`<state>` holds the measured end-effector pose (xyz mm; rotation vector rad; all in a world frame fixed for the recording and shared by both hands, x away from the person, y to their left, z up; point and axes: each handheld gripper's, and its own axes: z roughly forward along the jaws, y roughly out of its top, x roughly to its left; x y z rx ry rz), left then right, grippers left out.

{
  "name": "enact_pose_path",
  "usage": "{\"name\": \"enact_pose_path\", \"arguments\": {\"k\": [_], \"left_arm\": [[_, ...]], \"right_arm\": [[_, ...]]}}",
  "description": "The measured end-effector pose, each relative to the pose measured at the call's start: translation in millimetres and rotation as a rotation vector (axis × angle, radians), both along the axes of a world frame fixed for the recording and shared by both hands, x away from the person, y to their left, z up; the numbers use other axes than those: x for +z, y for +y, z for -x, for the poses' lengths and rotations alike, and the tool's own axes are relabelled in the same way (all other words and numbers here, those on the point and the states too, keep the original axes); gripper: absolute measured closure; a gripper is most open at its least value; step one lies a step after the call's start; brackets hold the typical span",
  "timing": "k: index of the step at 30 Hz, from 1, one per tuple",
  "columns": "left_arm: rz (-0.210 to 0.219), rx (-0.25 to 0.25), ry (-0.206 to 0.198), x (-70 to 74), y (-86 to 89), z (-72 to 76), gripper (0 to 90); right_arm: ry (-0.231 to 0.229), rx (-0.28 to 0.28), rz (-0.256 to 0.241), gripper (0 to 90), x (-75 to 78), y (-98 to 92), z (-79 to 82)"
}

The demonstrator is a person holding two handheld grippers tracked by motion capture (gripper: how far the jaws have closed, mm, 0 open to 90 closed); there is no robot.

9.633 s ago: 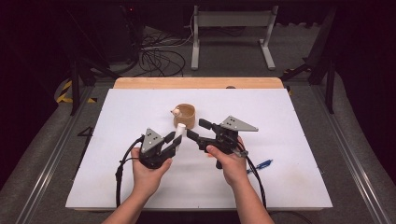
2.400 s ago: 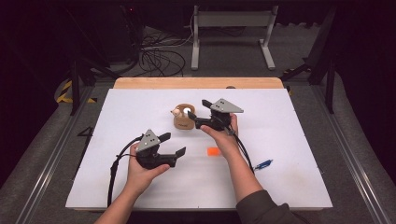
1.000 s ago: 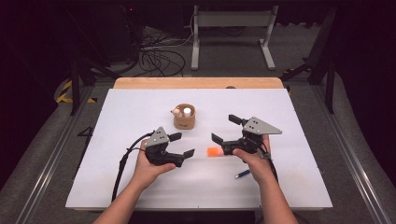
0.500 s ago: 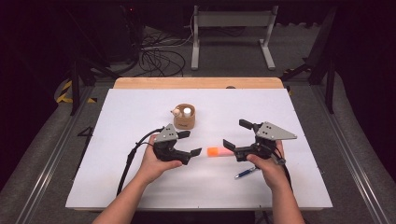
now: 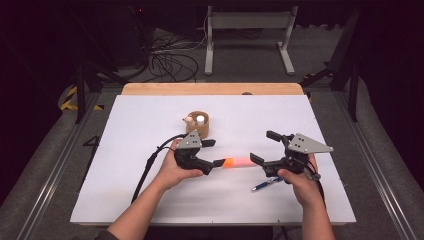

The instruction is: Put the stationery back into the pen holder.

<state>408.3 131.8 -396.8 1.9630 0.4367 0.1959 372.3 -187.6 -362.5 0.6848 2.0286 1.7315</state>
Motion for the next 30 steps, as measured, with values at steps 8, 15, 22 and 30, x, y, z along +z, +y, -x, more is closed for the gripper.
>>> {"name": "enact_pose_path", "arguments": {"k": [8, 15, 22, 30], "left_arm": [[-0.016, -0.048, 0.000, 0.6, -10.4, -8.0, 25.6], [-0.042, -0.095, 0.001, -0.4, -20.8, -15.8, 27.8], [-0.073, -0.120, 0.021, -6.3, -29.1, -22.4, 30.0], [-0.106, -0.141, 0.032, -15.9, -33.6, -28.9, 35.1]], "right_arm": [[0.002, 0.013, 0.011, 5.6, 1.1, -7.8, 1.6], [0.002, 0.013, 0.016, 5.5, 1.3, -10.3, 2.6], [0.001, 0.005, 0.015, 5.3, 1.4, -15.0, 3.5], [0.005, -0.001, 0.020, 5.7, 1.4, -19.9, 4.1]]}}
